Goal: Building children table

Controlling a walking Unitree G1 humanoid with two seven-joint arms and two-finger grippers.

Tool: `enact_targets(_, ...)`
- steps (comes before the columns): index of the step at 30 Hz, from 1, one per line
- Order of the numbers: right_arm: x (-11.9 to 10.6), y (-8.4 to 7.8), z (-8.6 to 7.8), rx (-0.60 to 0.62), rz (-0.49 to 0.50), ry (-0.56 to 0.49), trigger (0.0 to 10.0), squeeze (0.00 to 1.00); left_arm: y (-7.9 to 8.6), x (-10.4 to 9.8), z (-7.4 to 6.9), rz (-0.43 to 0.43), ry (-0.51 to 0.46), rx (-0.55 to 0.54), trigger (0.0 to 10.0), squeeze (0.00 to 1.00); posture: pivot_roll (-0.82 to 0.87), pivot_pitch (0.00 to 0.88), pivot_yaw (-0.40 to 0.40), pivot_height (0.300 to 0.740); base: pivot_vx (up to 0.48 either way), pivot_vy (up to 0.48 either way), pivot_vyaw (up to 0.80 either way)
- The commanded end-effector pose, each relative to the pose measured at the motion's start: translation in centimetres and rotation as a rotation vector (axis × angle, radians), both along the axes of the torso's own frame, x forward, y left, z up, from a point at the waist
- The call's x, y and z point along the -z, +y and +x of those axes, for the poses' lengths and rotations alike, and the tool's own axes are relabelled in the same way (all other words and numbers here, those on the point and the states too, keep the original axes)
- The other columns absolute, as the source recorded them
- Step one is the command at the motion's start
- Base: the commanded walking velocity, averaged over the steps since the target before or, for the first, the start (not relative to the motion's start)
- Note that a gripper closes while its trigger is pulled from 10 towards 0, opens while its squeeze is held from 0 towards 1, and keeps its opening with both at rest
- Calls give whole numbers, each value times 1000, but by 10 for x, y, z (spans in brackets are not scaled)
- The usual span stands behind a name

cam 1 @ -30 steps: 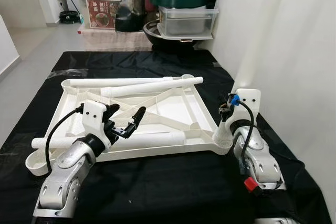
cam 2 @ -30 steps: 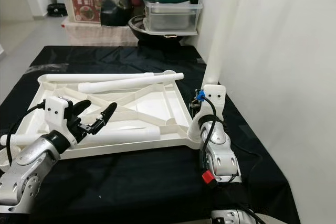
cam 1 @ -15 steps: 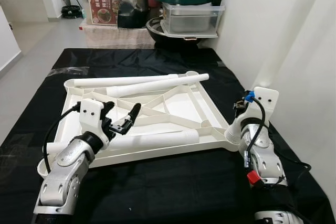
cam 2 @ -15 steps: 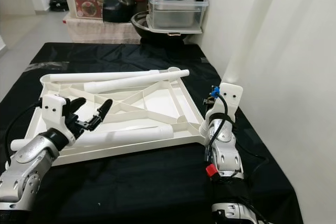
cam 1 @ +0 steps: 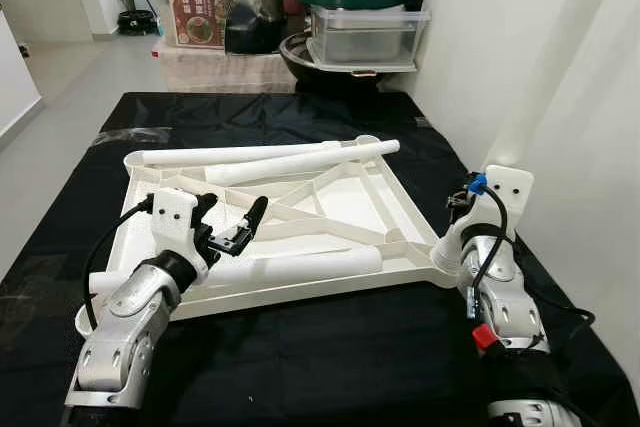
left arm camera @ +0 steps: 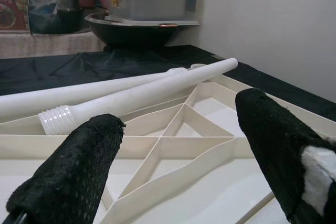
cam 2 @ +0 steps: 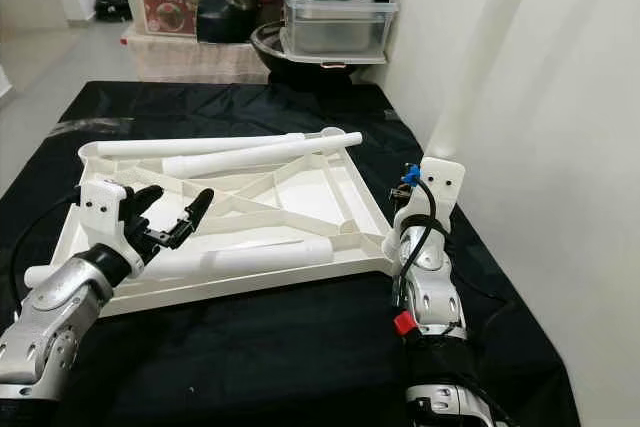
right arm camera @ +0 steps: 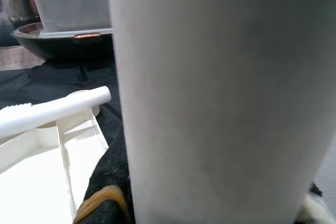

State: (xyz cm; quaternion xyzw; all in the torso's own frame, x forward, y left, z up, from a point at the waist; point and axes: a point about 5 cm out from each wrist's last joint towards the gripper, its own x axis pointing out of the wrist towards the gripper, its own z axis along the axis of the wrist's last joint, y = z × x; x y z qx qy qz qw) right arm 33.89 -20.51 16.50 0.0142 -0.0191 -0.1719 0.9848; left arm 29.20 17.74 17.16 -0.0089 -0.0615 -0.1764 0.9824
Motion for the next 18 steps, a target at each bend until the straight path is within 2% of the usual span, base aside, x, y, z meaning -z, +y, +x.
enact_targets(1, 26, -9, -6, 53, -26, 127, 1686, 0, -3, 4, 1, -6, 14, 3, 10000, 0, 16, 0, -88, 740, 0, 0, 0)
enact_targets(2, 25, -9, -5, 52, -33, 128, 2784, 0, -3, 4, 1, -6, 15, 4, 10000, 0, 16, 0, -88, 740, 0, 0, 0)
enact_targets(3, 25, -10, -5, 51, -34, 127, 9333, 0, -3, 4, 1, -6, 15, 4, 10000, 0, 15, 0, -89, 740, 0, 0, 0)
enact_targets(5, 24, -10, -5, 51, -35, 126, 9333, 0, -3, 4, 1, -6, 14, 4, 10000, 0, 15, 0, -89, 740, 0, 0, 0)
enact_targets(6, 23, -9, -4, 41, -43, 121, 10000, 0, -3, 4, 1, -6, 14, 5, 10000, 0, 14, 0, -88, 740, 0, 0, 0)
enact_targets(14, 11, -4, -2, -17, -113, 77, 10000, 0, -4, 5, 2, -6, 17, 13, 10000, 0, 8, 0, -83, 740, 0, 0, 0)
enact_targets(18, 8, -4, -2, -12, -108, 68, 10000, 0, -5, 5, 2, -5, 16, 15, 10000, 0, 6, 0, -82, 740, 0, 0, 0)
